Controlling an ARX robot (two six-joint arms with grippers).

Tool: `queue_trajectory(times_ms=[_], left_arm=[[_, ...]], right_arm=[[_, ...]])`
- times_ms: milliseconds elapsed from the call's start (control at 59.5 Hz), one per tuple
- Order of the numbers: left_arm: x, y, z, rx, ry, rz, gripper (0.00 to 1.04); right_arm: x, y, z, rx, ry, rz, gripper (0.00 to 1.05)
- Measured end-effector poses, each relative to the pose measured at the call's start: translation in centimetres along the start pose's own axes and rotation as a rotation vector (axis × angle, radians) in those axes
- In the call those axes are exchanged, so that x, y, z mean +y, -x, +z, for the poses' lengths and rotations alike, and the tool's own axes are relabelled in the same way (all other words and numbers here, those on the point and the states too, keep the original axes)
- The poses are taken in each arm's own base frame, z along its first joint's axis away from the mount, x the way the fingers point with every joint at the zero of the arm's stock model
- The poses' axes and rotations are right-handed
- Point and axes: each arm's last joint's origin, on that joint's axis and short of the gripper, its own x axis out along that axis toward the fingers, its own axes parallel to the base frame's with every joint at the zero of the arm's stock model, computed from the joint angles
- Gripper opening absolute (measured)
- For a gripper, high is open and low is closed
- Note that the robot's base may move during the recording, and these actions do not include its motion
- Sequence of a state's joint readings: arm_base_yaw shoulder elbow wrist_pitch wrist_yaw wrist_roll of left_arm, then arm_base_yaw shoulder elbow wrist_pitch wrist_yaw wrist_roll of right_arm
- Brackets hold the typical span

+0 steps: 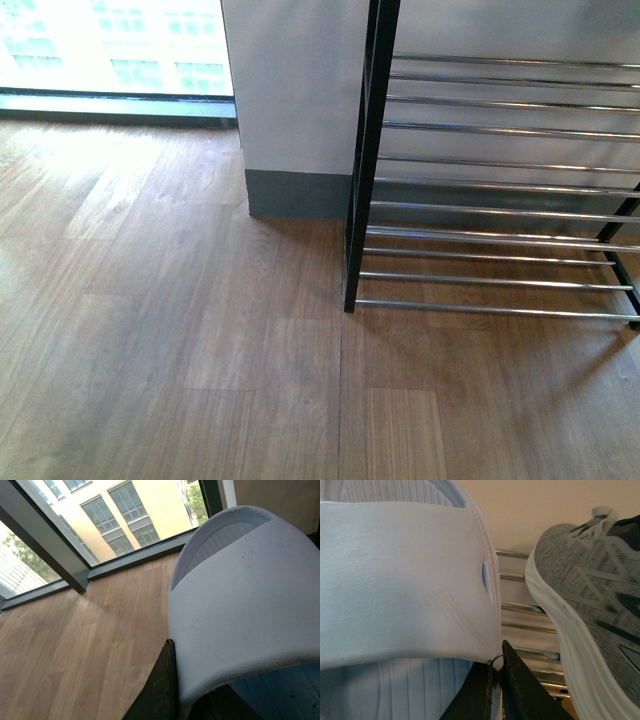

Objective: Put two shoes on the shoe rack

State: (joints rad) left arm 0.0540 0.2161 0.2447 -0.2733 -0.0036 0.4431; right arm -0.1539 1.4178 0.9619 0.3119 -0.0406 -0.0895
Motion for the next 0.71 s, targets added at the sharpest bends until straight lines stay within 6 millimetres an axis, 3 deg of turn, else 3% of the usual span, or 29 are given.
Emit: queue_trajectory(times_ms=[168, 336, 705], left_arm=[[0.0, 0.0, 0.0, 0.000, 0.000, 0.000, 0.02], [0.0, 0.0, 0.0, 0.000, 0.000, 0.000, 0.02], [0.0, 0.0, 0.0, 0.000, 0.000, 0.000, 0.02]], right_arm=[[-1.2, -4.7, 1.8, 0.112, -0.013, -0.024, 0.01], [-1.8, -7.6, 3.8, 0.155, 0.039, -0.074, 0.01], [-2.1, -9.8, 6.2, 0.207, 0.142, -0.119, 0.01]])
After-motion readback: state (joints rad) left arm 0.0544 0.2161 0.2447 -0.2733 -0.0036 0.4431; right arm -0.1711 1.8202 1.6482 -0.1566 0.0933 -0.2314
